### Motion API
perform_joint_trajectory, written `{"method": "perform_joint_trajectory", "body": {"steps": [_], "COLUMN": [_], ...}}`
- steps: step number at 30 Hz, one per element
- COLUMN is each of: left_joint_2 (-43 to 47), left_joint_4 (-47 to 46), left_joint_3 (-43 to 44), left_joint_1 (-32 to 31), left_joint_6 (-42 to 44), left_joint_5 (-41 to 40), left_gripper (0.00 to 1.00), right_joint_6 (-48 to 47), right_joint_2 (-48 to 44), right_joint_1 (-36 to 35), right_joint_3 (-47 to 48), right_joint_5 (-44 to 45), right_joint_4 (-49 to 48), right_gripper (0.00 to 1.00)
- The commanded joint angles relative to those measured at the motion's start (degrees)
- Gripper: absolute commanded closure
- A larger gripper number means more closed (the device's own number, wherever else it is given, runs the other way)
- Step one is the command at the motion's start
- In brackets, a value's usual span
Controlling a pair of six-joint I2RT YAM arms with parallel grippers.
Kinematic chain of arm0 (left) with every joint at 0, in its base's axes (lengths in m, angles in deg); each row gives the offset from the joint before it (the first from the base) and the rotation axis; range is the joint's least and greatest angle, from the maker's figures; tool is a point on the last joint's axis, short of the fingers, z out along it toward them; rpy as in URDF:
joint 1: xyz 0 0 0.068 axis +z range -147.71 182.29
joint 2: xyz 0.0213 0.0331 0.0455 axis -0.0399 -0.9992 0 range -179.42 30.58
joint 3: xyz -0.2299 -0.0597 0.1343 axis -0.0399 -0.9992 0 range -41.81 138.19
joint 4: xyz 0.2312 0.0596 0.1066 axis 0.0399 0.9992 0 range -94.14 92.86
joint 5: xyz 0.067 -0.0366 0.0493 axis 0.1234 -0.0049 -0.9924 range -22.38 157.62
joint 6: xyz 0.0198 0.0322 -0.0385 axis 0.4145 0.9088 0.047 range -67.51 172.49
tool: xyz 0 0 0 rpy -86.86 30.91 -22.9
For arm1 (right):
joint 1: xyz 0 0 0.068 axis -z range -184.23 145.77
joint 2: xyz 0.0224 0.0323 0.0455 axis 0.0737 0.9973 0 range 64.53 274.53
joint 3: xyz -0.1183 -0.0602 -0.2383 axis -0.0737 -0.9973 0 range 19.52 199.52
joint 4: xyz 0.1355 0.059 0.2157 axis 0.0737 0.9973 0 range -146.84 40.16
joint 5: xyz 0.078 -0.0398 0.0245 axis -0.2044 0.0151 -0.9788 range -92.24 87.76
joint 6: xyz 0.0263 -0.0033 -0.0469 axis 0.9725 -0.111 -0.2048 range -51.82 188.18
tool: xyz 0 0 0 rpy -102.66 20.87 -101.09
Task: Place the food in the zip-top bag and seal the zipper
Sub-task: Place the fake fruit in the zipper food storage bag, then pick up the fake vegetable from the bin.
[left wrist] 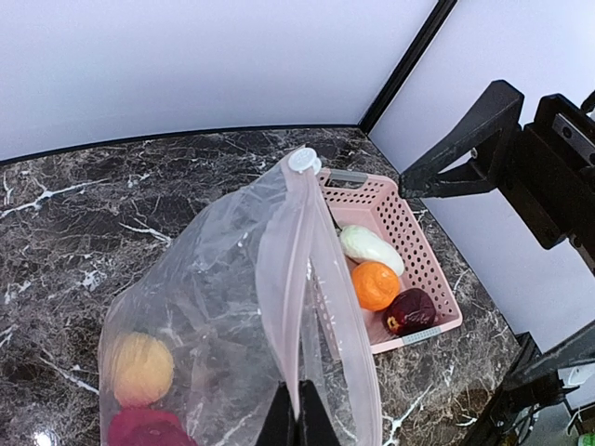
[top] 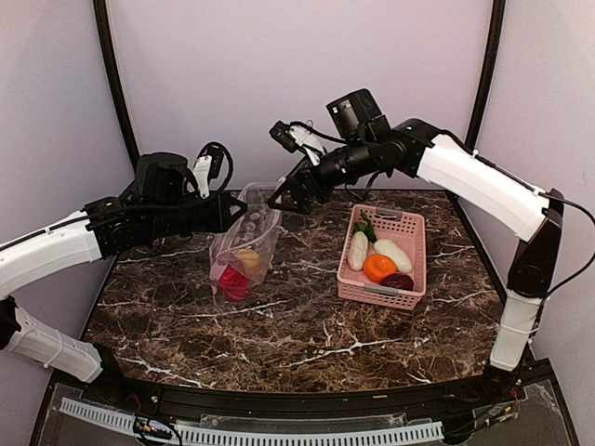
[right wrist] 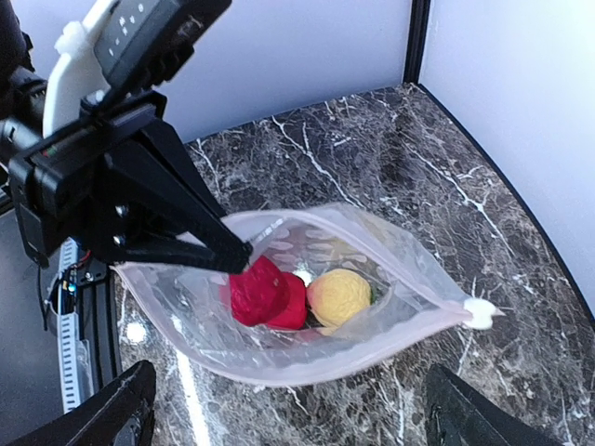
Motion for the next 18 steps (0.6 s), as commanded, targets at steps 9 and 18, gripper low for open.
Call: {"method": "perform_joint_trajectory", "body": {"steps": [9,18], "left_joint_2": [-4.7,-4.5], "left_joint_4": [18.8,14.2], "left_joint_3": [15.5,11.5], "left_joint_1": [3.6,3.8], "left_joint_6": [17.0,14.0], "left_joint_5": [-3.2,7.7], "left_gripper": [0.99,0.99], "right_joint_6": [-13.1,-15.7], "right_joint_2": [-16.1,-19.0], "right_joint_1": [18.9,29.4], "right_joint_3": [-20.6,-38.8], "right_joint_5": [-0.5,1.9], "right_joint_4": [-3.9,-6.5], "right_gripper": [0.15,0.35]}}
